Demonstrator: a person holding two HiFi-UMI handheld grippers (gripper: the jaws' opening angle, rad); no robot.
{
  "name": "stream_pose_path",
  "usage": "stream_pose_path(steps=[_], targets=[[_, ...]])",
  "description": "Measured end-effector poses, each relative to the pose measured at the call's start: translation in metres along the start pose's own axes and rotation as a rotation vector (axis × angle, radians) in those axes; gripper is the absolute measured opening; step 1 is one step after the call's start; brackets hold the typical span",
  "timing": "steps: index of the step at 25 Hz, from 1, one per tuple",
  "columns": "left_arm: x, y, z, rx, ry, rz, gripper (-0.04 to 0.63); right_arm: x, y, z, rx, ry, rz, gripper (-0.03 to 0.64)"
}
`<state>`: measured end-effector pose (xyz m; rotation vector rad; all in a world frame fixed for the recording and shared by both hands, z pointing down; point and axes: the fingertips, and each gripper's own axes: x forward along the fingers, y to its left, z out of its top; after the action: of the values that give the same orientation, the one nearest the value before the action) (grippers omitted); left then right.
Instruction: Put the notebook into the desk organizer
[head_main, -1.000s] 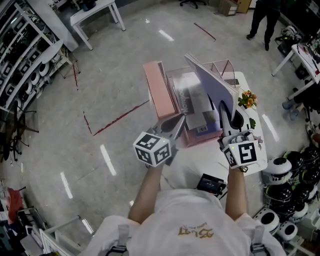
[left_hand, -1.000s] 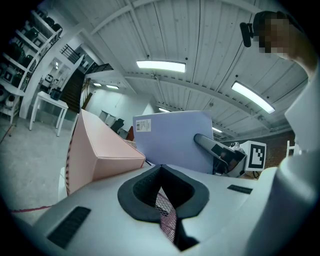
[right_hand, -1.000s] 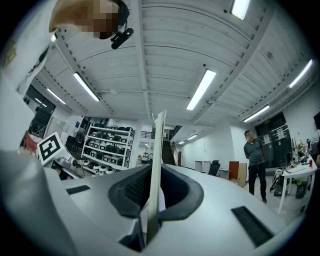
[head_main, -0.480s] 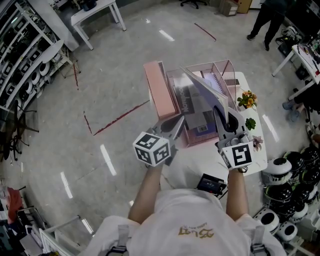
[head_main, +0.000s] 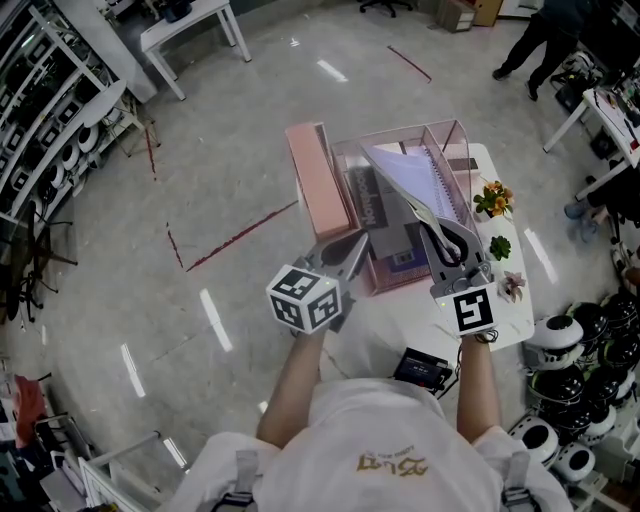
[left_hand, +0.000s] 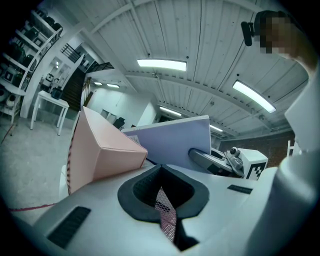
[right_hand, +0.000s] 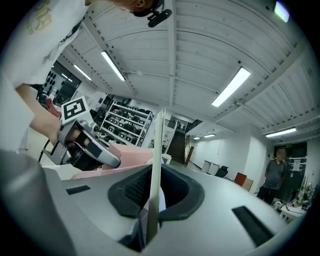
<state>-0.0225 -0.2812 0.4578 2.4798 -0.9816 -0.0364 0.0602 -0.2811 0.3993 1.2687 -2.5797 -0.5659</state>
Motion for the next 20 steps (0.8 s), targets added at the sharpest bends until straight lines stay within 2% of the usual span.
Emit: stream_pose_path(steps=[3,9,15,20], targets=[[-0.001,0.001,-0.001,0.001,0.001,0.002,0.015,0.003,0.007,-0.011,-0.058,0.064,0.029,0.044],[-0.001,0.004,-0.001,-0.005,0.001,0.014,0.015,0.005,0.022,-0.023,-0.105,0.118,0.085,0.044],[-0.003,0.005,-0.002,-0.008,-0.002,0.018,0.015,0.005,0.033,-0.037,-0.074,0.158,0.128,0.049],[-0.002,0.005,-0.002,-0.01,-0.004,0.016,0.015,0.006,0.04,-0.049,-0.064,0.209,0.199,0.071]])
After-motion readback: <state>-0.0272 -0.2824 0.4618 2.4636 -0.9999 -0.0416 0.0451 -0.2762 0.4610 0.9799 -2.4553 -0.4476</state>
